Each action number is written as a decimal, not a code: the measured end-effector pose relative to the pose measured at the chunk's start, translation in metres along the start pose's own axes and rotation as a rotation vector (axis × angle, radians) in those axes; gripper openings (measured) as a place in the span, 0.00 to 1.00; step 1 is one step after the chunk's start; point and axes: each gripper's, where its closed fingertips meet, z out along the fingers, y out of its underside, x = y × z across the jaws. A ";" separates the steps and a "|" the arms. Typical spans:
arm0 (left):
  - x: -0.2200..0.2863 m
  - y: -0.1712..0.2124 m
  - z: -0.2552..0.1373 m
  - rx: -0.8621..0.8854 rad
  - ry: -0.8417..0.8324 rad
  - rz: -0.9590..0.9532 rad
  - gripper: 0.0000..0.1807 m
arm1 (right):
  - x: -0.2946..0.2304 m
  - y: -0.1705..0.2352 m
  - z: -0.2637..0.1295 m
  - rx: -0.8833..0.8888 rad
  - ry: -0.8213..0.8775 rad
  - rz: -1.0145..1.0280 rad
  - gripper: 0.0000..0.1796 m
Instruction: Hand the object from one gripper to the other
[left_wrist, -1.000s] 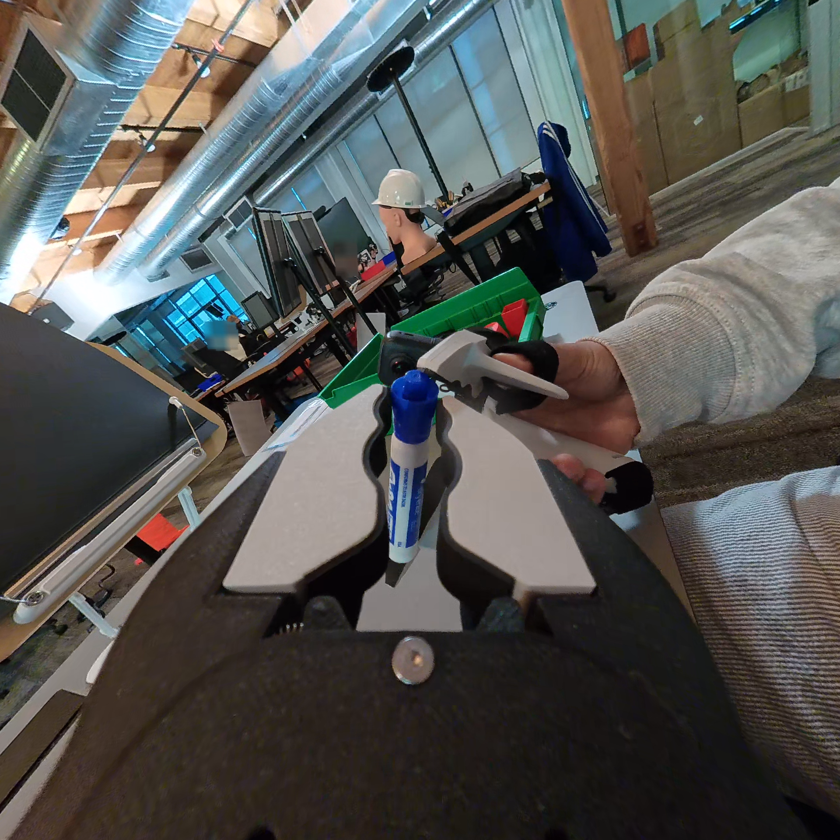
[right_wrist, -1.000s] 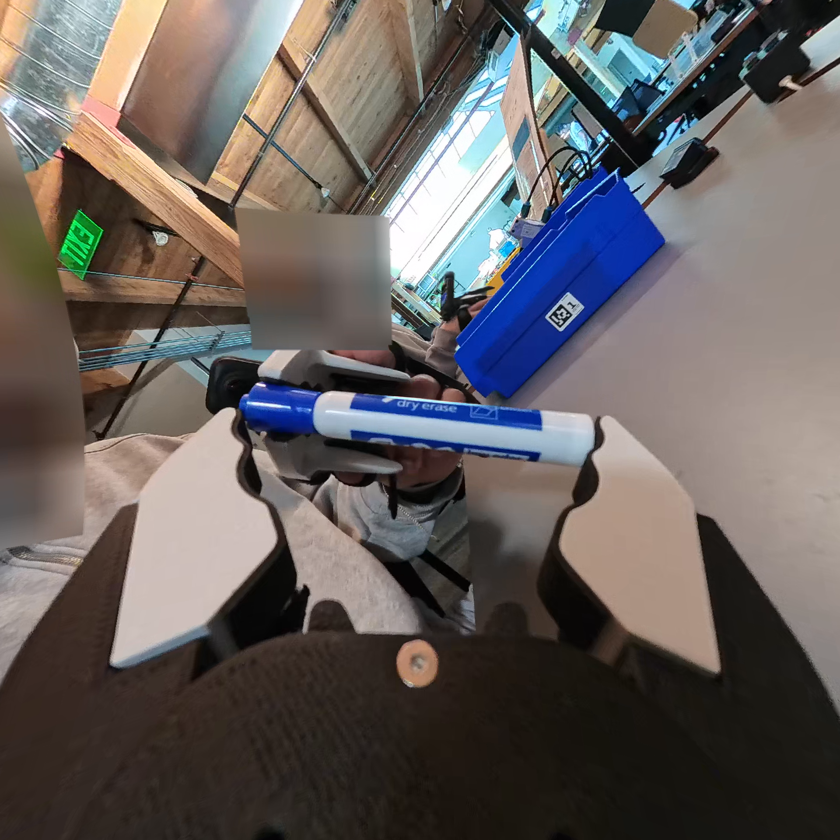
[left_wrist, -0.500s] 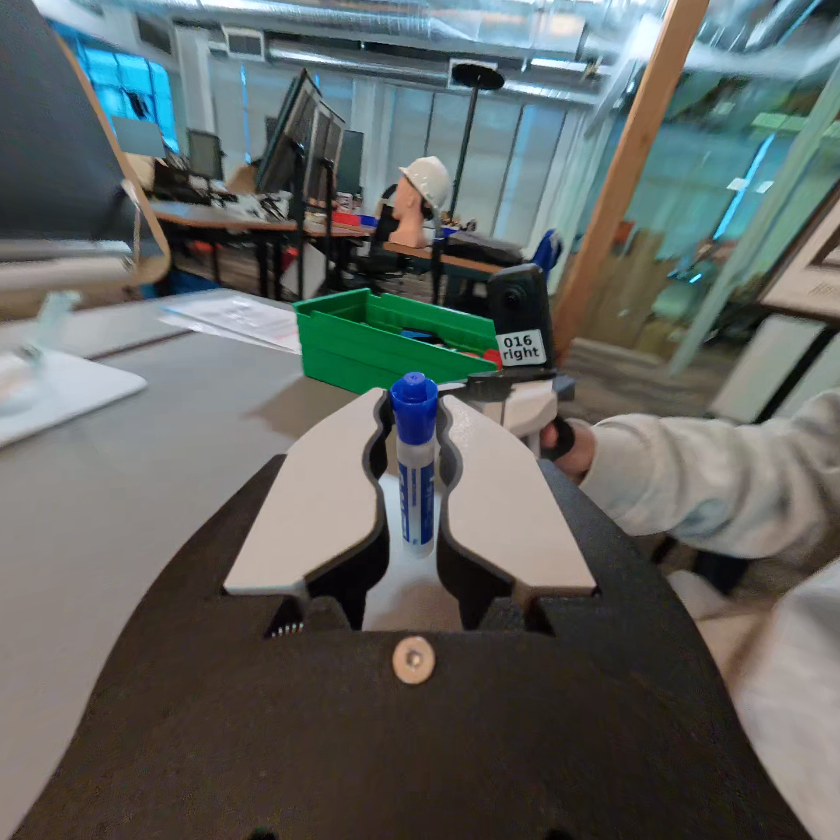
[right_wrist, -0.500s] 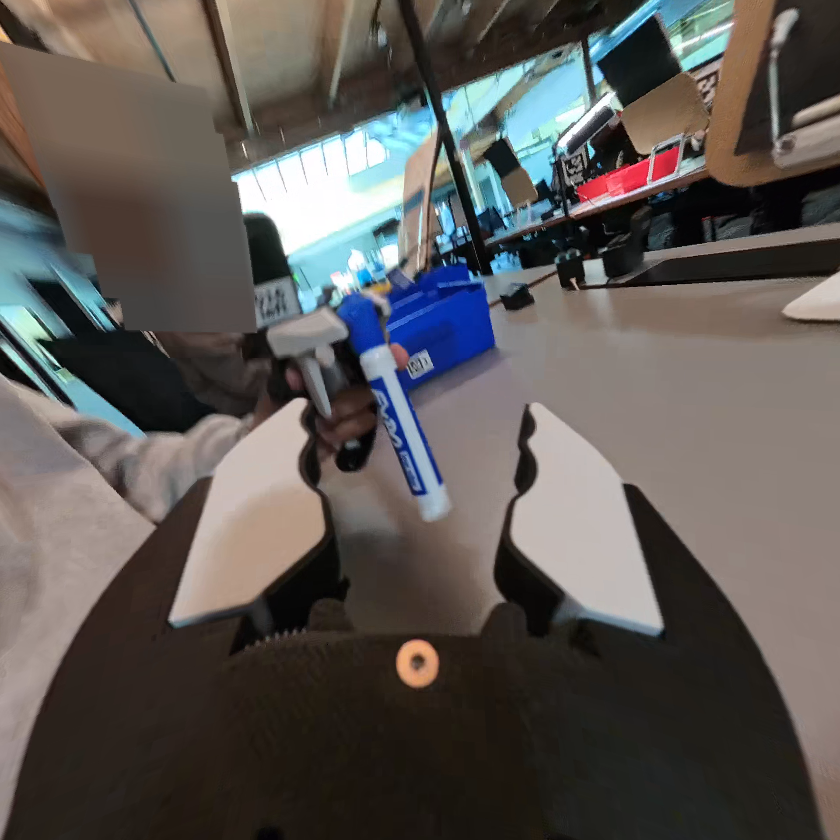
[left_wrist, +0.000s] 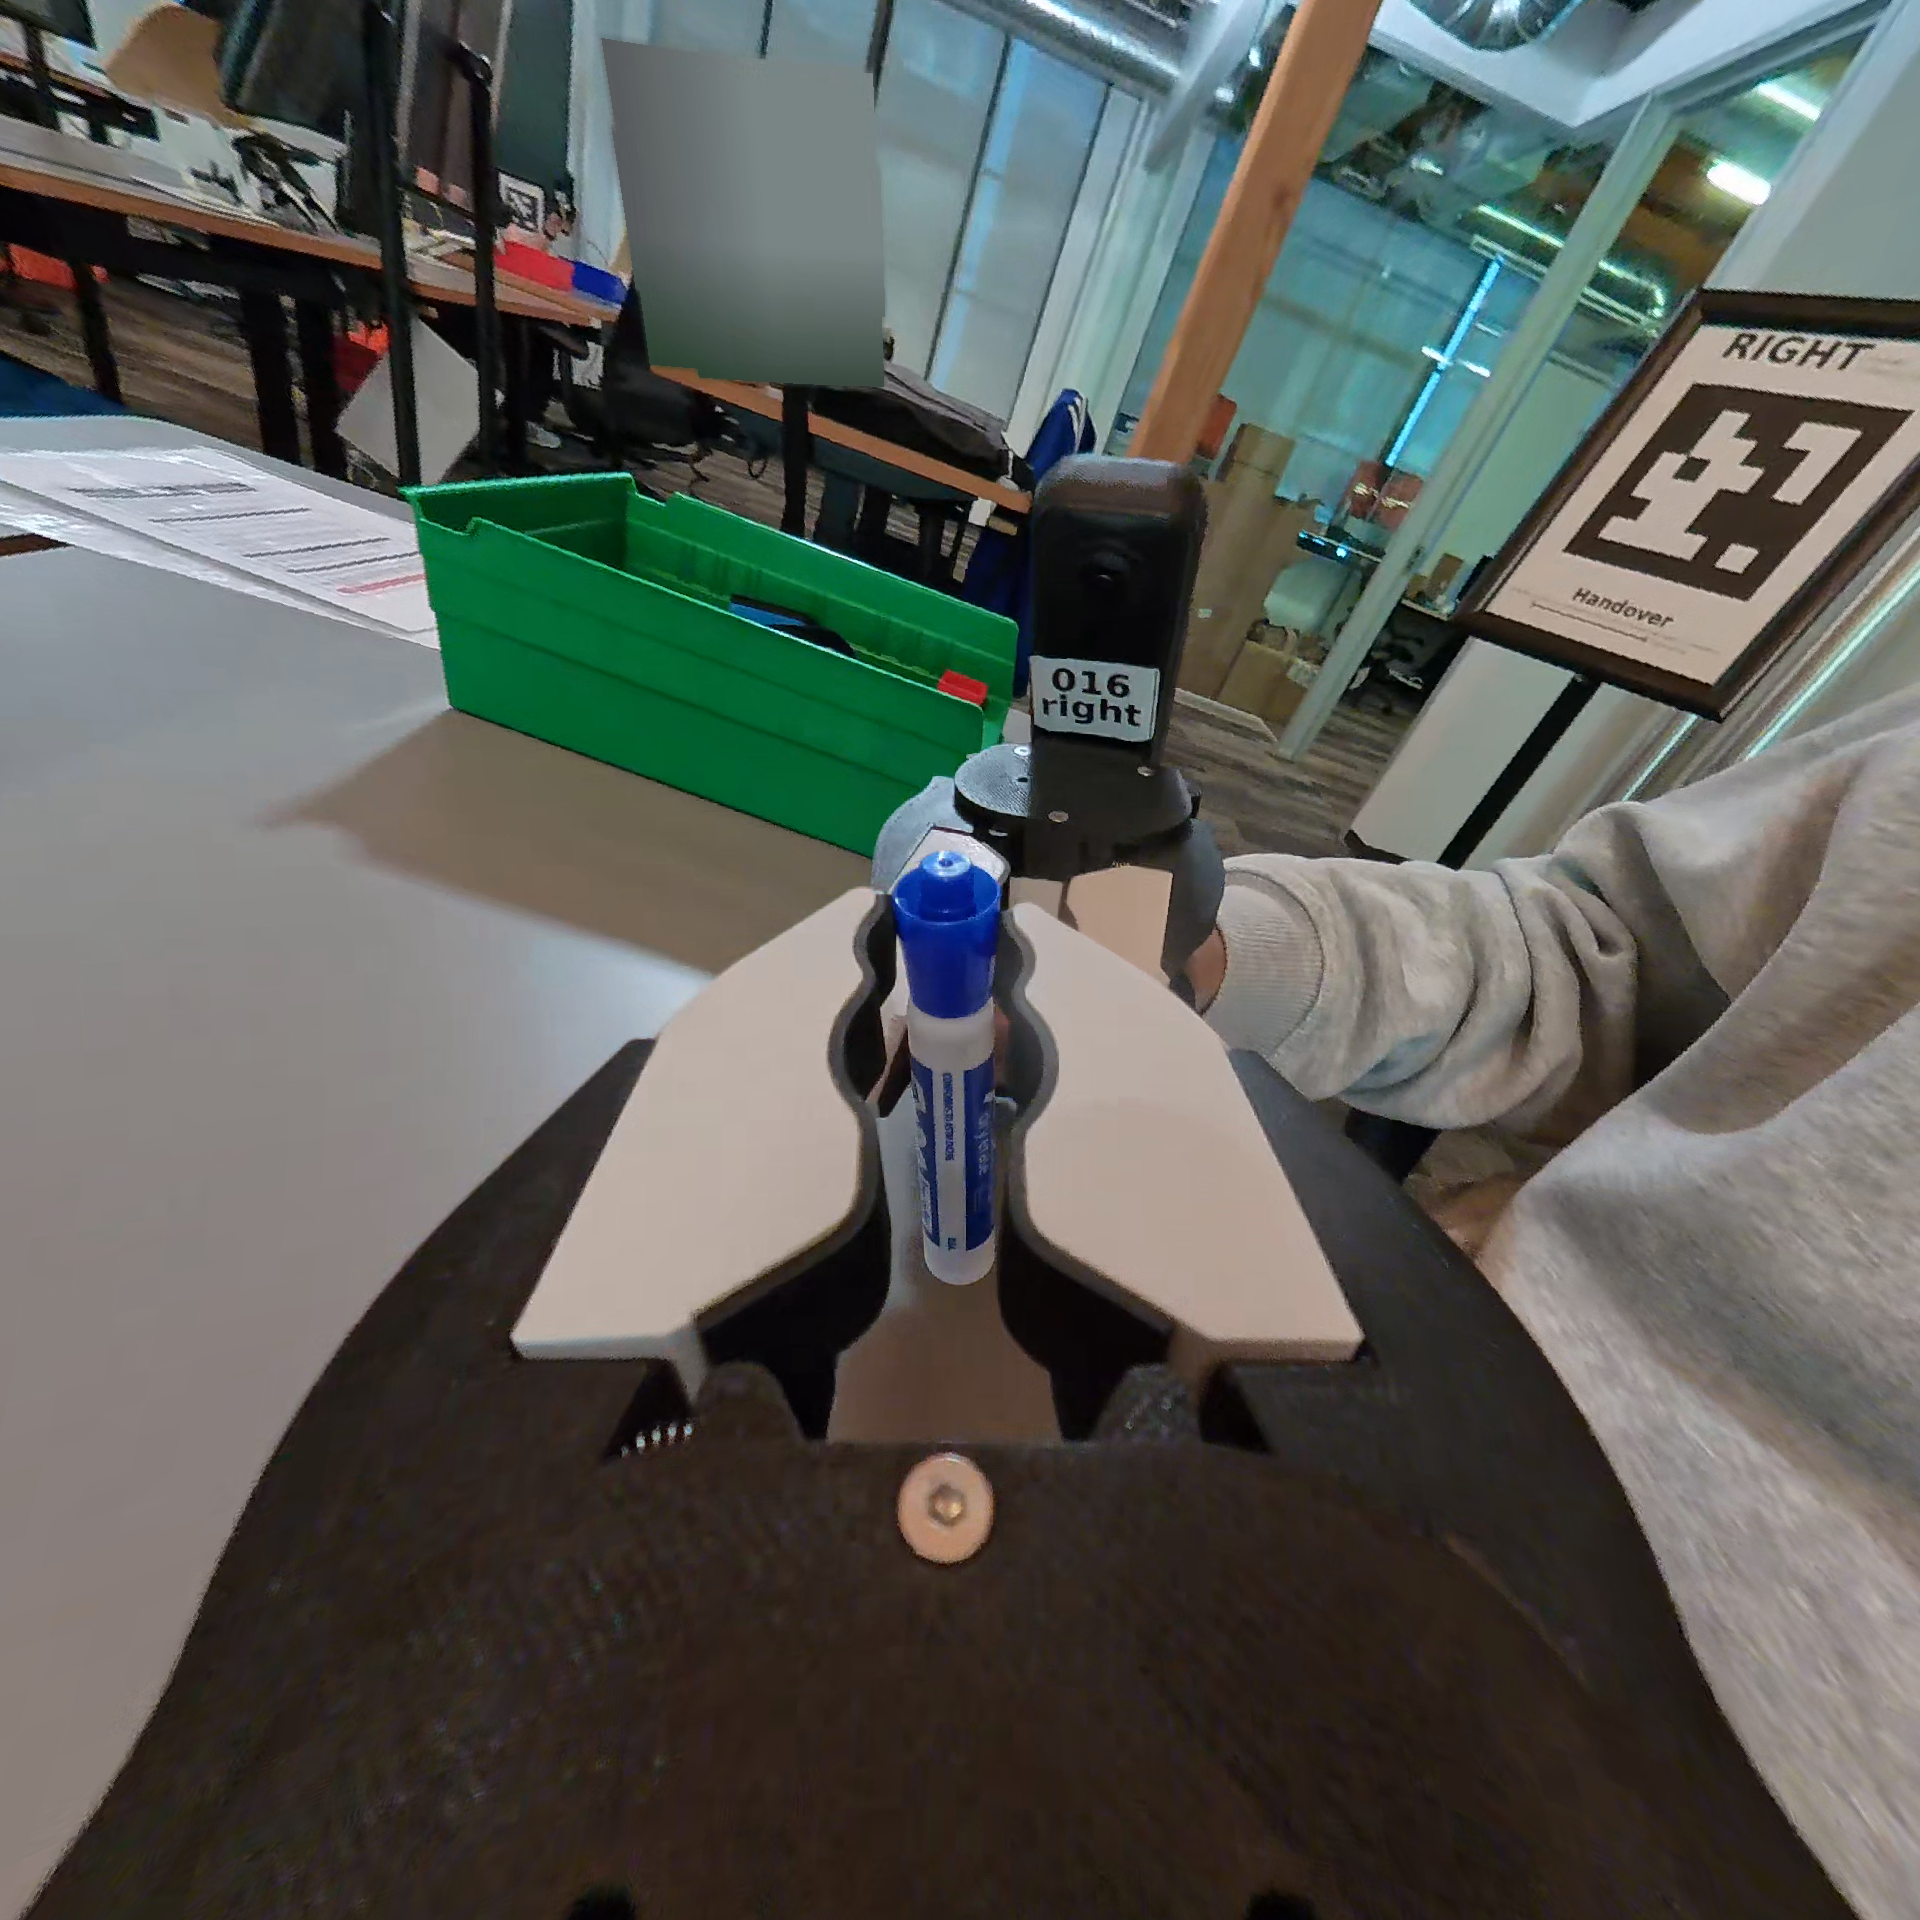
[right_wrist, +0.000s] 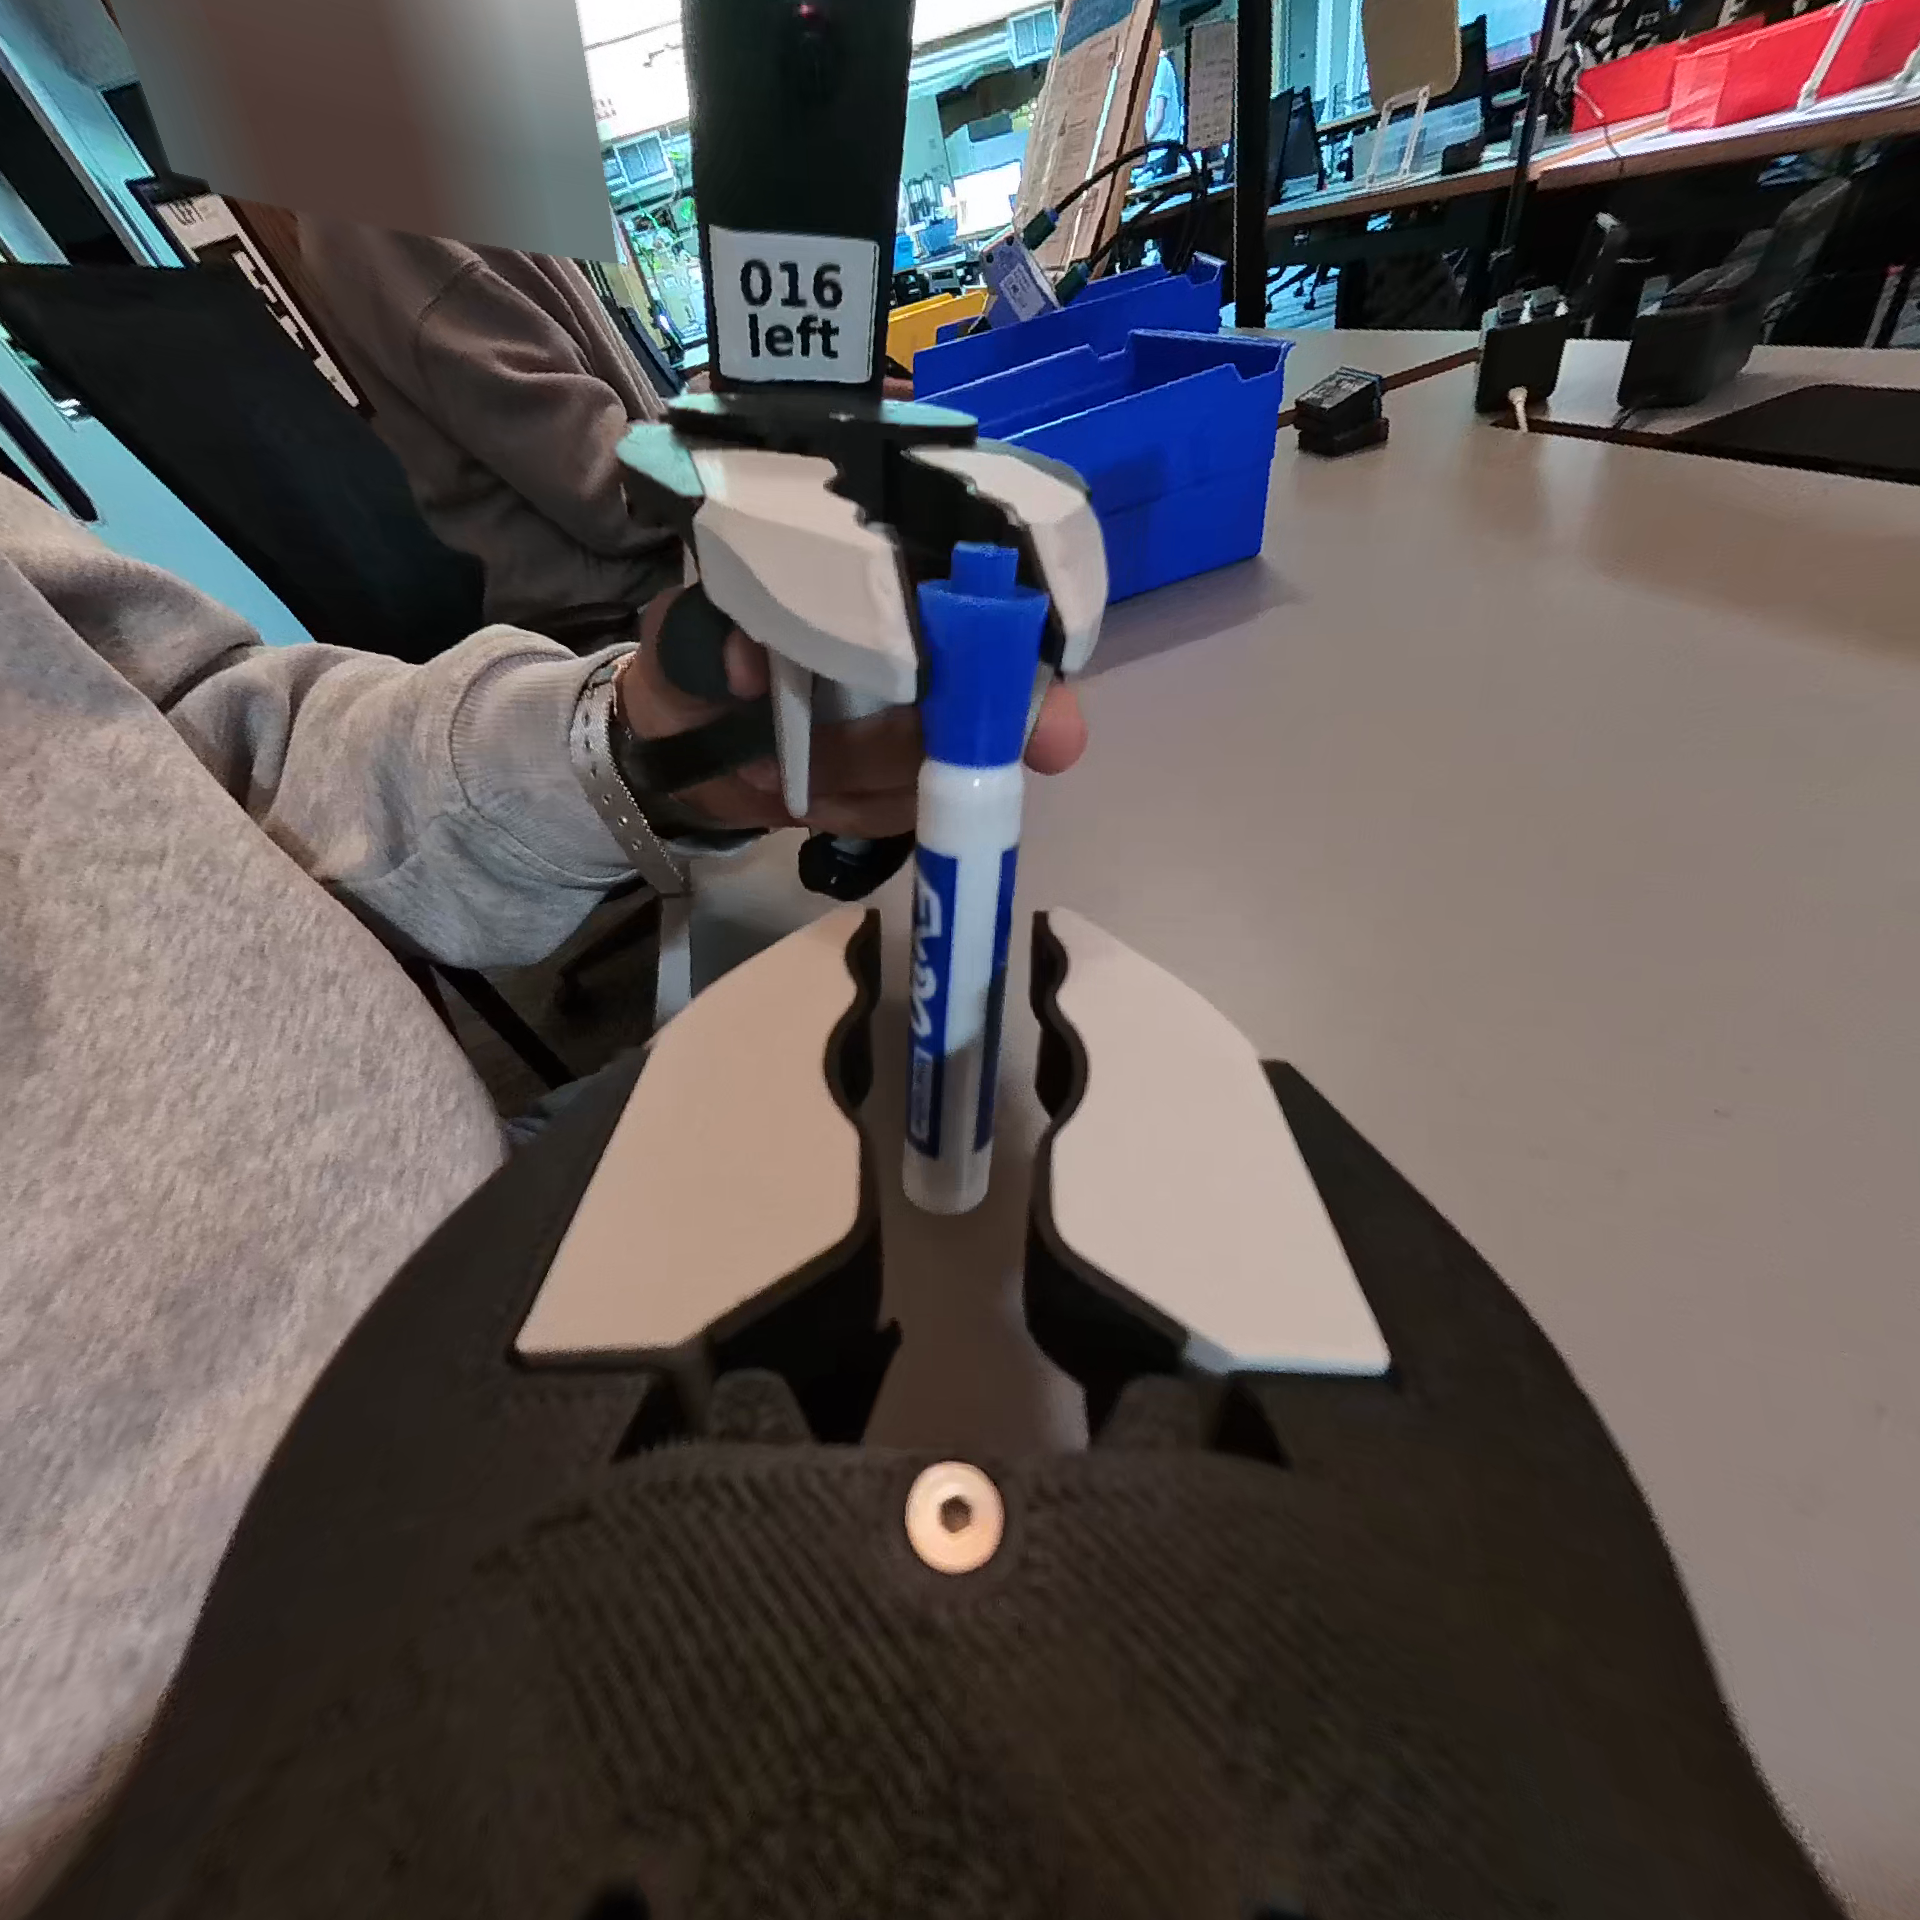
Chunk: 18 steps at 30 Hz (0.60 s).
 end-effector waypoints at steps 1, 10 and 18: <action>0.002 0.001 0.001 -0.005 0.009 -0.001 0.10 | 0.000 -0.001 0.000 0.005 -0.003 0.006 0.16; 0.006 0.003 0.005 -0.006 0.026 -0.003 0.10 | -0.004 -0.008 -0.003 0.045 -0.039 0.051 0.11; -0.005 0.000 0.005 0.060 -0.020 -0.031 0.28 | 0.007 -0.028 -0.020 0.185 -0.009 0.106 0.11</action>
